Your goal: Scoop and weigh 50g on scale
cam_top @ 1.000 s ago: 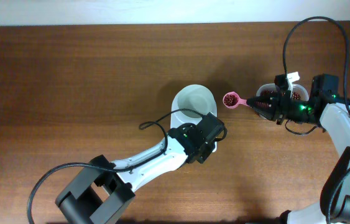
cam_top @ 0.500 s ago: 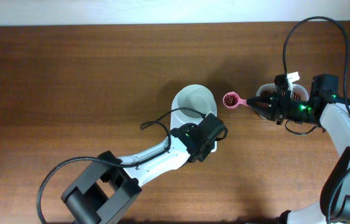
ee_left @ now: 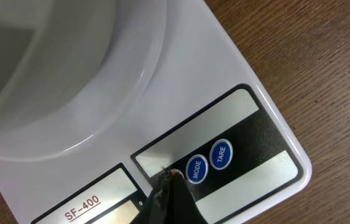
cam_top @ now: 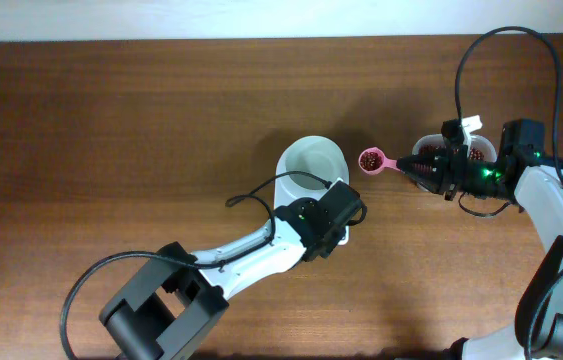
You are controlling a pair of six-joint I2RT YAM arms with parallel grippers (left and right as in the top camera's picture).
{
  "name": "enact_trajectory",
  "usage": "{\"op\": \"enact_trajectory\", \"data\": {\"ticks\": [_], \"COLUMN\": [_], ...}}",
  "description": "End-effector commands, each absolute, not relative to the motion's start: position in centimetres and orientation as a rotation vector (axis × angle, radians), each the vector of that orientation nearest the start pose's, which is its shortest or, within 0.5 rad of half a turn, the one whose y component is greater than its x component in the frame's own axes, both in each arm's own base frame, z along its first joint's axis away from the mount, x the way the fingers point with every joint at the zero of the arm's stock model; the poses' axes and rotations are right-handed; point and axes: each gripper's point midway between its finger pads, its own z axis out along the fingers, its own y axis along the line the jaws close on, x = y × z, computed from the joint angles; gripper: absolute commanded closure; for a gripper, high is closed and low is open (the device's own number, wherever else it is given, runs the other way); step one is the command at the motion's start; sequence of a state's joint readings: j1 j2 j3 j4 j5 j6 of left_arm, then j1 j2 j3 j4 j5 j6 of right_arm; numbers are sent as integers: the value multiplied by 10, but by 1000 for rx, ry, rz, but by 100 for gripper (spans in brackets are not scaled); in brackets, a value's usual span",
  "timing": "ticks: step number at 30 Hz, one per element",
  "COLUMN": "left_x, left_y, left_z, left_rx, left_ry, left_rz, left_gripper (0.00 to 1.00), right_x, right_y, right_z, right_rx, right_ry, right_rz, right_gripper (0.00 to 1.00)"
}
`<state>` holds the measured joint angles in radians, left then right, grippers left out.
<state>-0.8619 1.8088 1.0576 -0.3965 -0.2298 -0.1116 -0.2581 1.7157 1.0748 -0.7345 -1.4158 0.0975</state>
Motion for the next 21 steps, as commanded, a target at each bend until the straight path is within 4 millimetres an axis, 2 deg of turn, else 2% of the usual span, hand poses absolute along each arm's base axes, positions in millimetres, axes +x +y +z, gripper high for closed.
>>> {"op": "enact_trajectory", "data": {"ticks": [1,13,21], "left_x": [295,299,293], "left_y": [-277,-272,-272], "left_z": [20,12,9], "left_rx": [929,915,964], "left_ry": [2500,2519,2531], "left_rz": [36,49,40], "left_gripper": [100,100,100], "right_x": [339,339,339], "right_y": [89,89,89], "right_z": [186,186,186], "right_rx": [160,160,160], "right_ry": [2180,2180,2180], "right_rz": [1862,1862,1862], "right_gripper": [96,96,96]}}
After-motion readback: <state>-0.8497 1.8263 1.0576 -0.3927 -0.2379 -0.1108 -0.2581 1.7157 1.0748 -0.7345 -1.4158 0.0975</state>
